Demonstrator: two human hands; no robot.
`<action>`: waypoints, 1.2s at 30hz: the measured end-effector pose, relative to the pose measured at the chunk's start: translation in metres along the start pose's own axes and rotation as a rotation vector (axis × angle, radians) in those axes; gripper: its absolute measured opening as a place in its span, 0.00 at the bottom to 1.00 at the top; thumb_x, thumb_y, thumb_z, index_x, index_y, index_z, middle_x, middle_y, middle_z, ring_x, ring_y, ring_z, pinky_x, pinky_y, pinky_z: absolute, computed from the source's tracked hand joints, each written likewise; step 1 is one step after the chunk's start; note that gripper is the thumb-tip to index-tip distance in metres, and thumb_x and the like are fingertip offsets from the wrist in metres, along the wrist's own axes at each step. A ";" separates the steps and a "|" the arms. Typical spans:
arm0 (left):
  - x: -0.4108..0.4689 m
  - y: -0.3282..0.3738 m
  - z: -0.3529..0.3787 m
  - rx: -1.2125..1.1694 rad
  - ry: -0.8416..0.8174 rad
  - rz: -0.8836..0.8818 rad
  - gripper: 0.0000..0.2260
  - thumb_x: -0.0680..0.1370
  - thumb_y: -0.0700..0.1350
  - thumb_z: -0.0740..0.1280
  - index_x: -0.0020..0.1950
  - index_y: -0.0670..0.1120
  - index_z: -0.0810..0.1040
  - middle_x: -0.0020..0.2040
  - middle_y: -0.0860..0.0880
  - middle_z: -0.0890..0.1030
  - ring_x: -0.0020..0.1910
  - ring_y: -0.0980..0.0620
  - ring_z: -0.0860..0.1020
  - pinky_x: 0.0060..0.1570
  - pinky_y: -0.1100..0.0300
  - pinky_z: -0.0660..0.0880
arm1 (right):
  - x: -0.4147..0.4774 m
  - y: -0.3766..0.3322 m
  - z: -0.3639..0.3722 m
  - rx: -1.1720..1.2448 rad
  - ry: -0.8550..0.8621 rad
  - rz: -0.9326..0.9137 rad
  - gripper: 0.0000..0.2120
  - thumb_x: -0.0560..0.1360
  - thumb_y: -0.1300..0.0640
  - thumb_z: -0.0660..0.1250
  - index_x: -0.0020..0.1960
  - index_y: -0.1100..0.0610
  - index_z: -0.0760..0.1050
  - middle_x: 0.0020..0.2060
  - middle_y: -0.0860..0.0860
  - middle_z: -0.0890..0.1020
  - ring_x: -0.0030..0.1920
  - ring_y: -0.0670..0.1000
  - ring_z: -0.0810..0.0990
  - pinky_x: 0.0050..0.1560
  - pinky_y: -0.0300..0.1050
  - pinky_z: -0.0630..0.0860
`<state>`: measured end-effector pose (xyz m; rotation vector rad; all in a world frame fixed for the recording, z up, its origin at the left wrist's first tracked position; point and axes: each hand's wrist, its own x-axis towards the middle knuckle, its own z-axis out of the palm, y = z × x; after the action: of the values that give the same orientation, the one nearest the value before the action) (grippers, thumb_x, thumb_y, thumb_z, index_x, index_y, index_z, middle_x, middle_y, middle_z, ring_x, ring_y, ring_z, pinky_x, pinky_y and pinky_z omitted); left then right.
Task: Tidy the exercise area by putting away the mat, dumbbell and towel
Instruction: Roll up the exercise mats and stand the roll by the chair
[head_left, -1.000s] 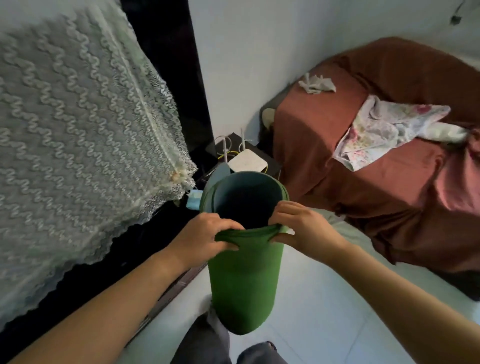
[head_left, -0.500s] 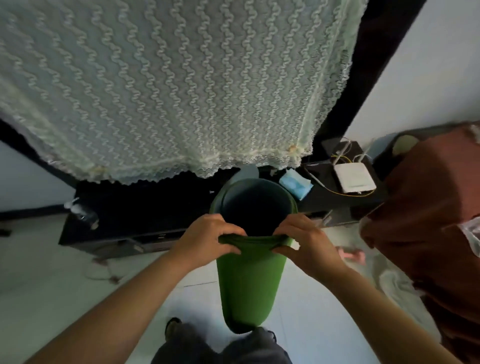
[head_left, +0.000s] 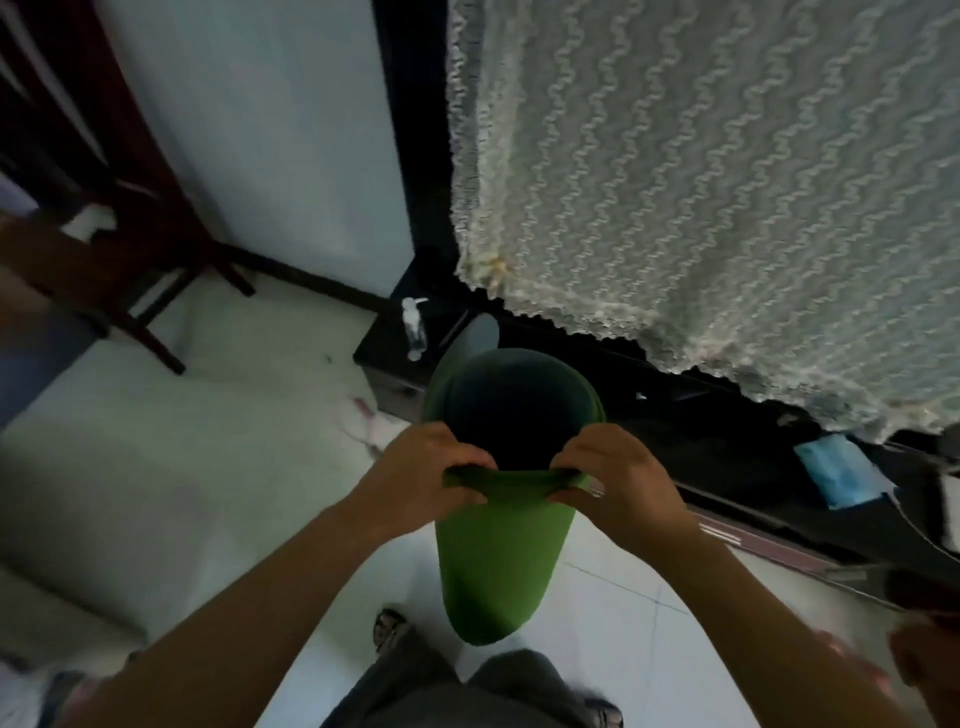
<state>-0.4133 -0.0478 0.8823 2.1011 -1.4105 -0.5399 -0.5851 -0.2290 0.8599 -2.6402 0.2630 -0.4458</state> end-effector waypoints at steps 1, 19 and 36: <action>-0.007 -0.020 -0.013 0.010 0.020 -0.022 0.14 0.67 0.46 0.76 0.52 0.50 0.83 0.42 0.50 0.77 0.44 0.58 0.68 0.47 0.77 0.57 | 0.020 -0.011 0.016 0.014 -0.014 -0.026 0.14 0.63 0.53 0.77 0.46 0.55 0.81 0.42 0.49 0.81 0.48 0.47 0.74 0.53 0.44 0.73; -0.072 -0.265 -0.184 0.160 0.395 -0.396 0.10 0.66 0.45 0.74 0.47 0.48 0.84 0.43 0.51 0.83 0.47 0.50 0.78 0.54 0.61 0.67 | 0.326 -0.145 0.218 0.200 -0.319 -0.400 0.10 0.64 0.53 0.77 0.44 0.54 0.82 0.41 0.46 0.79 0.48 0.42 0.71 0.52 0.31 0.65; -0.011 -0.447 -0.340 0.112 0.416 -0.453 0.12 0.68 0.42 0.75 0.51 0.49 0.83 0.47 0.53 0.82 0.49 0.60 0.71 0.53 0.66 0.64 | 0.560 -0.198 0.312 0.349 -0.423 -0.418 0.12 0.65 0.53 0.76 0.46 0.56 0.82 0.43 0.48 0.79 0.45 0.45 0.75 0.48 0.39 0.75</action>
<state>0.1040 0.1703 0.8590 2.4570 -0.7508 -0.1697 0.0666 -0.0734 0.8355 -2.3581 -0.4644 -0.0403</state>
